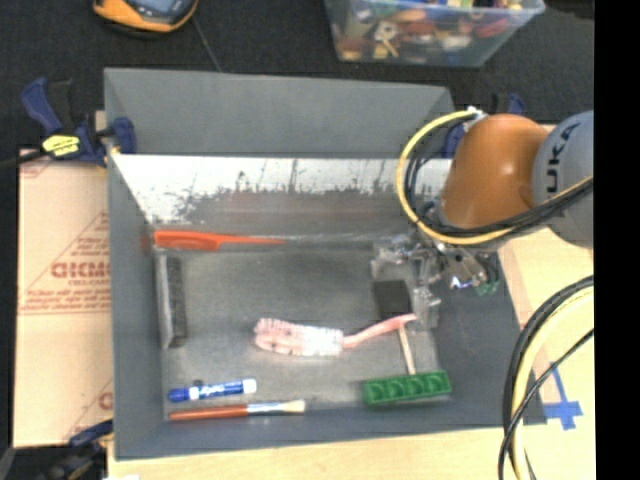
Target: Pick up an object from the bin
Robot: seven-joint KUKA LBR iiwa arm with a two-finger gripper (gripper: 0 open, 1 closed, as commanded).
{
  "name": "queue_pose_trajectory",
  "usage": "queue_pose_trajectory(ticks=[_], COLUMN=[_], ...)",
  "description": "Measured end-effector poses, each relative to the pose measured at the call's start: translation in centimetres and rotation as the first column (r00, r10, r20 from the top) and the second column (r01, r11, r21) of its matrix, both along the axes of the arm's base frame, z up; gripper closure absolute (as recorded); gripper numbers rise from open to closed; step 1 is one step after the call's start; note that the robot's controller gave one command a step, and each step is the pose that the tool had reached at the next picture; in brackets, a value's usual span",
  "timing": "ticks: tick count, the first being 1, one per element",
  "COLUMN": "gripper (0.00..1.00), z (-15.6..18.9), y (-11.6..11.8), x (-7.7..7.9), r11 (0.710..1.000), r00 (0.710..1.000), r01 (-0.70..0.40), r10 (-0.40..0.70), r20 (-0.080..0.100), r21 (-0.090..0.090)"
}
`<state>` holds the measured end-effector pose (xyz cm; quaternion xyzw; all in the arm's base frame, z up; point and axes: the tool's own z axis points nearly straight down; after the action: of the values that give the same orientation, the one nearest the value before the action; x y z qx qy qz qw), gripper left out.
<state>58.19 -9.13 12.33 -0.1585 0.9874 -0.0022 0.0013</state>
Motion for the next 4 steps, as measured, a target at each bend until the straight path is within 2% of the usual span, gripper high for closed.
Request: queue_pose_trajectory(ticks=[1, 2, 3, 4], gripper=[0.00, 0.00, 1.00, 1.00], z=[0.4, -3.7, -5.2, -5.3], y=[10.1, 0.8, 15.8, 15.5], x=[-3.1, 0.7, -4.3, -4.2], r11=[0.996, 0.974, 1.000, 1.000], r00=[0.996, 0.974, 1.000, 1.000], r01=[0.088, -0.228, -0.017, -0.013], r10=[-0.088, 0.228, 0.017, 0.013], r20=[-0.002, 0.001, 0.003, 0.003], r21=[0.005, -0.003, 0.009, 0.010])
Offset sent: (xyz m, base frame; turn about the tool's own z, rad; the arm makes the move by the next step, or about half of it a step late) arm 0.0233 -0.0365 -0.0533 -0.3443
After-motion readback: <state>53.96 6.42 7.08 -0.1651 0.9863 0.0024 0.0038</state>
